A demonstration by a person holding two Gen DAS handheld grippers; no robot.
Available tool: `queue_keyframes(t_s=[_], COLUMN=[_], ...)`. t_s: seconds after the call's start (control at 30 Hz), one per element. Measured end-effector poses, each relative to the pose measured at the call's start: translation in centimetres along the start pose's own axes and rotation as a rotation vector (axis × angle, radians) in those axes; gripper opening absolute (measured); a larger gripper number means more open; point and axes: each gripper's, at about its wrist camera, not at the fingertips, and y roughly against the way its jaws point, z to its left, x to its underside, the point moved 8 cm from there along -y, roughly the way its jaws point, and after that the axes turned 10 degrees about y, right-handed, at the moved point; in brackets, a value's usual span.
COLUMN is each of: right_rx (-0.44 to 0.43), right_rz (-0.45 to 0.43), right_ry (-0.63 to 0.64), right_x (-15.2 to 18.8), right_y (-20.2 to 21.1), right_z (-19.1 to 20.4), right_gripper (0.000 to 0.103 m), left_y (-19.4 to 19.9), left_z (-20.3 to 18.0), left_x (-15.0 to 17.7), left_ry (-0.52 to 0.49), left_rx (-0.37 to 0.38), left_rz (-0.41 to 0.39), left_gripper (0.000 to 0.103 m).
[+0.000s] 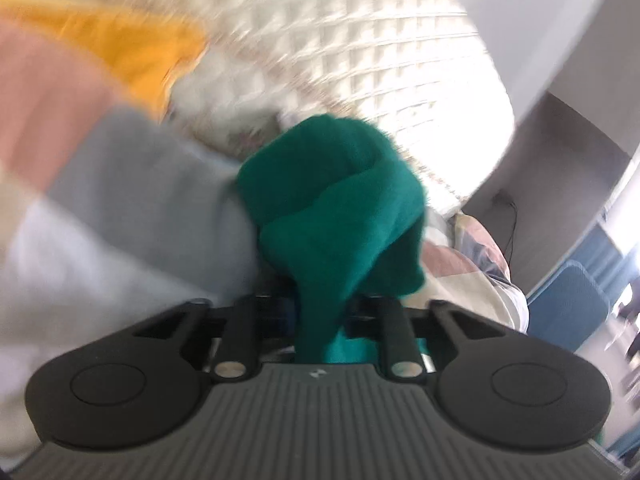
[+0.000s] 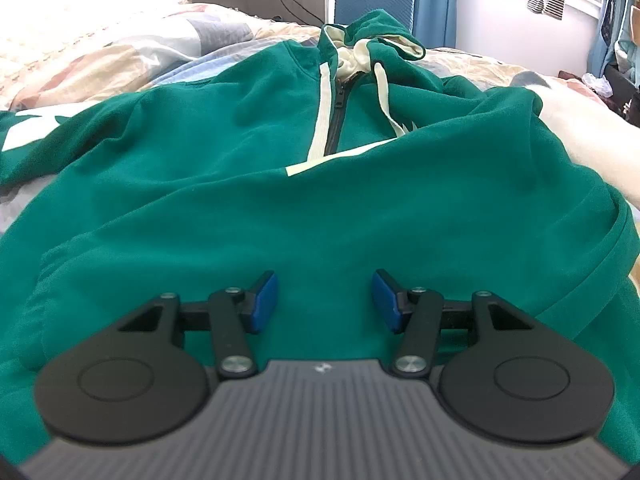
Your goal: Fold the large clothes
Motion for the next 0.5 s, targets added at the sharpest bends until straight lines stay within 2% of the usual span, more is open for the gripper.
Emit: queue_keyframes(t_s=[0.13,0.3,0.5], right_rx=[0.013,0.052,0.034], right_rz=[0.005,-0.022,-0.1], right_ry=[0.003,0.057,-0.018], right_x=[-0.3,-0.8,-1.6], right_y=[0.0,1.2,5.0], right_z=[0.1,-0.1,-2.1], right_gripper=[0.055,0.055,0.055], left_y=[3.6,10.0,18.6], left_z=[-5.0,-15.2,-24.8], left_x=[-0.5,-0.6,4.0], left_ry=[-0.209,-0.454,-0.598], left_rx=[0.042,0.205,0.412], left_rz=[-0.083,-0.194,-0.216], left_gripper=[0.01,0.01,0.01])
